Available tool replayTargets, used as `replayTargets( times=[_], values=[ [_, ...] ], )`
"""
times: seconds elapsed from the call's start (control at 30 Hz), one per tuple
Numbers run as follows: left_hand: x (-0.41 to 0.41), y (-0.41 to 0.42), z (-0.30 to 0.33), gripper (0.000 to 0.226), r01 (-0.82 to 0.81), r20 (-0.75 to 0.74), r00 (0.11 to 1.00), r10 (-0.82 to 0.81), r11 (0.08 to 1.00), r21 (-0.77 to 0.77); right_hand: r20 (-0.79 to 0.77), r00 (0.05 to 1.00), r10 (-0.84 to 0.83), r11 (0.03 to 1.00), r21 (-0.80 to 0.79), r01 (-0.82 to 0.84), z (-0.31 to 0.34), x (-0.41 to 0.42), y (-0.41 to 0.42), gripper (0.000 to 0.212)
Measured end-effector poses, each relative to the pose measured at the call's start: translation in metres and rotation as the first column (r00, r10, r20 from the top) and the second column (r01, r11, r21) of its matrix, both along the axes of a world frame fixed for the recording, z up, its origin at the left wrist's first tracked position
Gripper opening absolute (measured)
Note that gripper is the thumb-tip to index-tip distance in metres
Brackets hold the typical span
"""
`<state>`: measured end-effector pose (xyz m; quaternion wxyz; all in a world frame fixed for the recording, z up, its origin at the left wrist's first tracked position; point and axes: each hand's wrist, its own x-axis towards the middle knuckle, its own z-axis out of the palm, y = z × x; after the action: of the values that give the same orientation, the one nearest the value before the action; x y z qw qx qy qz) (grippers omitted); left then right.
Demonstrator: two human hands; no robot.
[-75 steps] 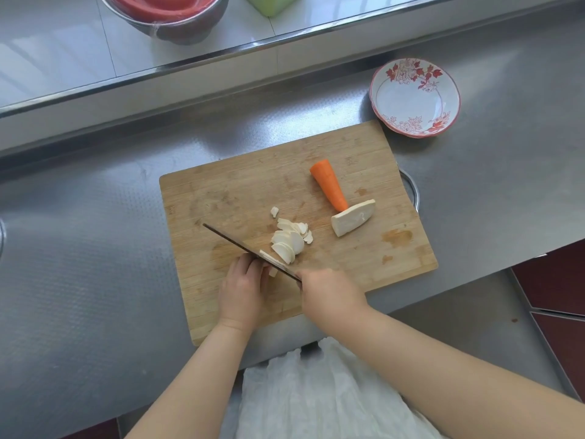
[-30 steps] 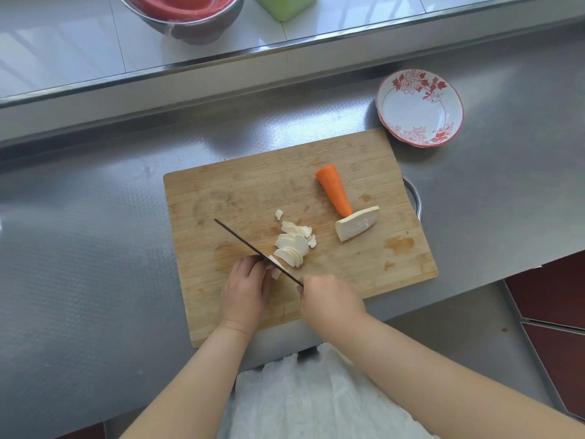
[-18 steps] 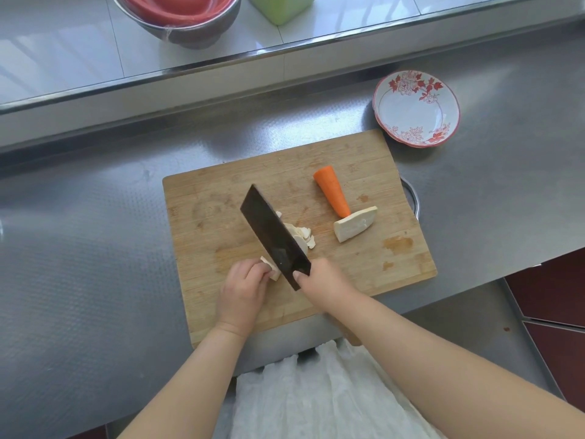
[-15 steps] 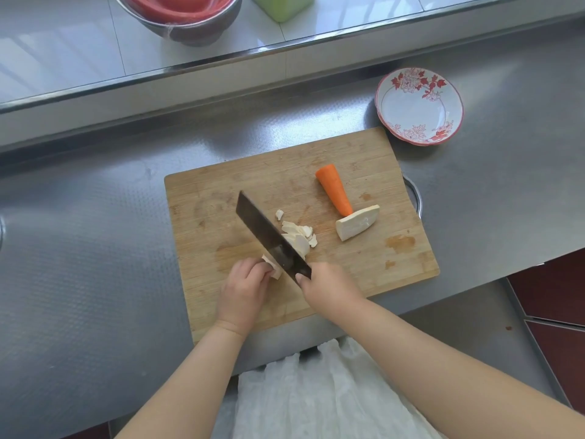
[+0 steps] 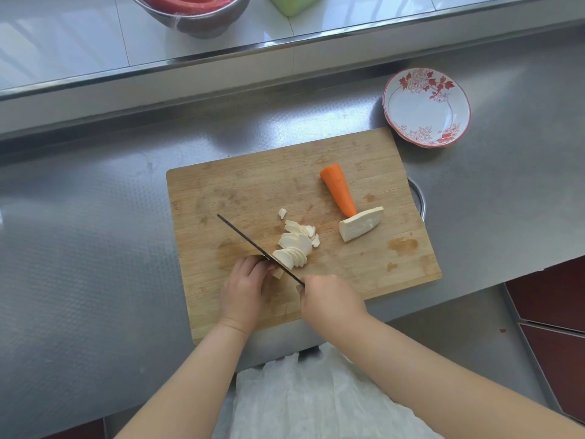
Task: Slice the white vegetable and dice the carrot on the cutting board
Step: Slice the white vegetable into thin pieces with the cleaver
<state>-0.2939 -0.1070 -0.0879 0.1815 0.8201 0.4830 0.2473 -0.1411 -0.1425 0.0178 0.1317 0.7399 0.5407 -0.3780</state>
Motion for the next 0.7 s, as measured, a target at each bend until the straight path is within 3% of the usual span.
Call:
replayTargets(
  times=[0.17,0.37,0.7],
  values=[
    [-0.001,0.001,-0.003,0.018,0.001,-0.013,1.000,-0.001,1.000,-0.015,-0.014,1.000,-0.027,1.000,-0.004,0.027,-0.010,-0.009,0.008,0.021],
    [0.002,0.000,0.001,0.022,-0.013,0.003,1.000,0.014,0.999,-0.049,-0.156,0.962,-0.223,0.975,-0.041,0.219,-0.017,0.010,0.014,0.026],
    [-0.004,-0.002,-0.005,0.017,0.007,0.040,0.999,-0.007,1.000,0.006,-0.057,0.998,-0.007,0.995,0.102,0.012,0.001,0.006,-0.012,0.022]
  ],
)
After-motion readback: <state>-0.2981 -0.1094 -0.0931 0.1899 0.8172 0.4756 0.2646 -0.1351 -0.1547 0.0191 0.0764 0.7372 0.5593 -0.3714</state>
